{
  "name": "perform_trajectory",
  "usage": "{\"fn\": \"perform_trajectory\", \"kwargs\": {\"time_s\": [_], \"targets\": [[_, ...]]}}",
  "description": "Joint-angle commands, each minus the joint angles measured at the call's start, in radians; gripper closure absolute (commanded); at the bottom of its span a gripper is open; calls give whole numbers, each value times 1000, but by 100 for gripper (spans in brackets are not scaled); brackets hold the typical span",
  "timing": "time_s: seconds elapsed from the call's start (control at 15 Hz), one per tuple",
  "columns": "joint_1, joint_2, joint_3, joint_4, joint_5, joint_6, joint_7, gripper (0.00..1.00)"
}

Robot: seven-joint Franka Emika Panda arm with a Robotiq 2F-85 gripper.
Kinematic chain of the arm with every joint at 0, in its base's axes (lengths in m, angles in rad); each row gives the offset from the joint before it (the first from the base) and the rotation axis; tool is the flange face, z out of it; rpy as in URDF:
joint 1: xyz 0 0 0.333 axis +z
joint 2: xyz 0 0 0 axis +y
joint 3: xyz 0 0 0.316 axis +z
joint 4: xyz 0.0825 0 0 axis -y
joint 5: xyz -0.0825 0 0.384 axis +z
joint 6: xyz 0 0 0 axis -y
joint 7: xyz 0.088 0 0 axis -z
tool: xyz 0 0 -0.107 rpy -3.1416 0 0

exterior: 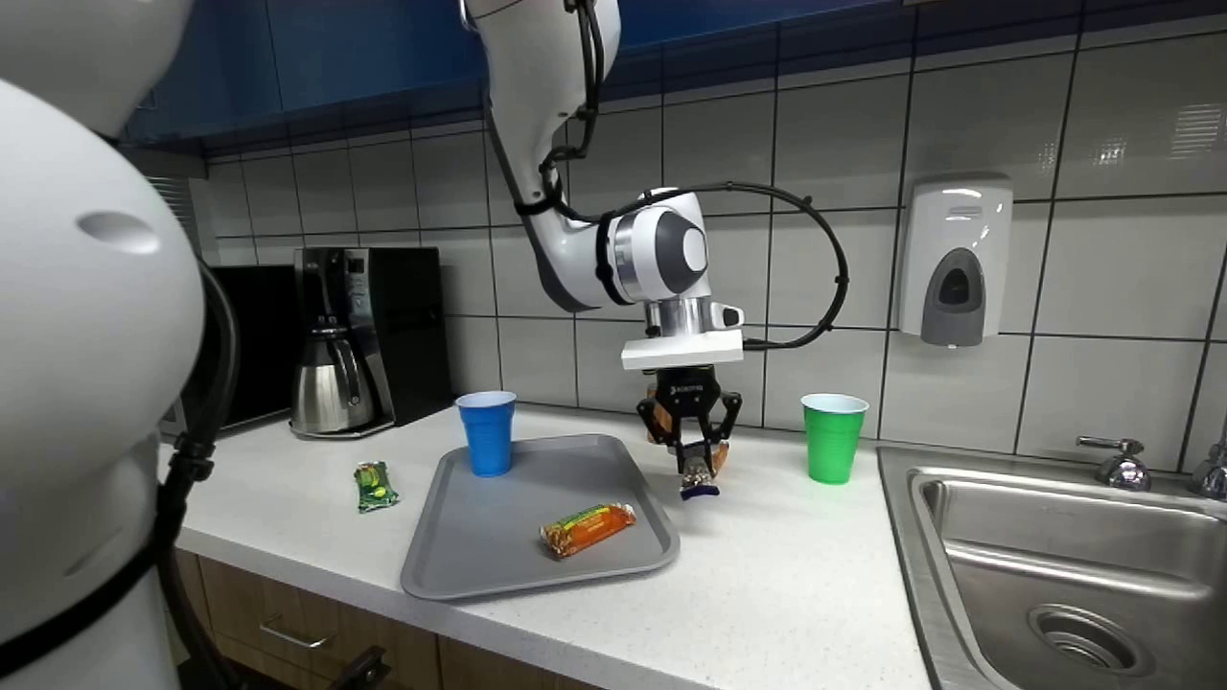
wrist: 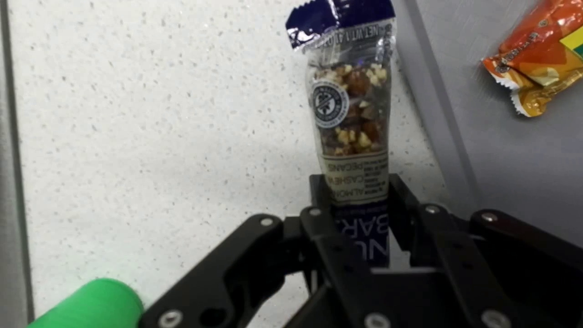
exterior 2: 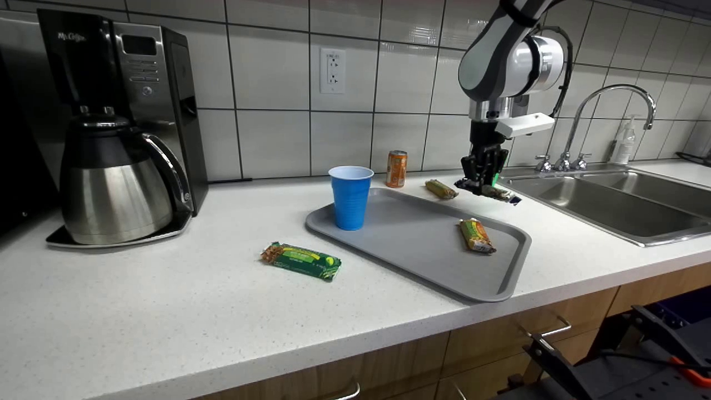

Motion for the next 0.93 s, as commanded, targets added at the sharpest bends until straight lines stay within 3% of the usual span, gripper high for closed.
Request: {"fn": "perform_trajectory", "kwargs": {"time_s": [0.0,0.87], "targets": [[-15,3,-10,27,-13,-43,74,90],[-39,129,-30,145,15,-74,189,90]]}}
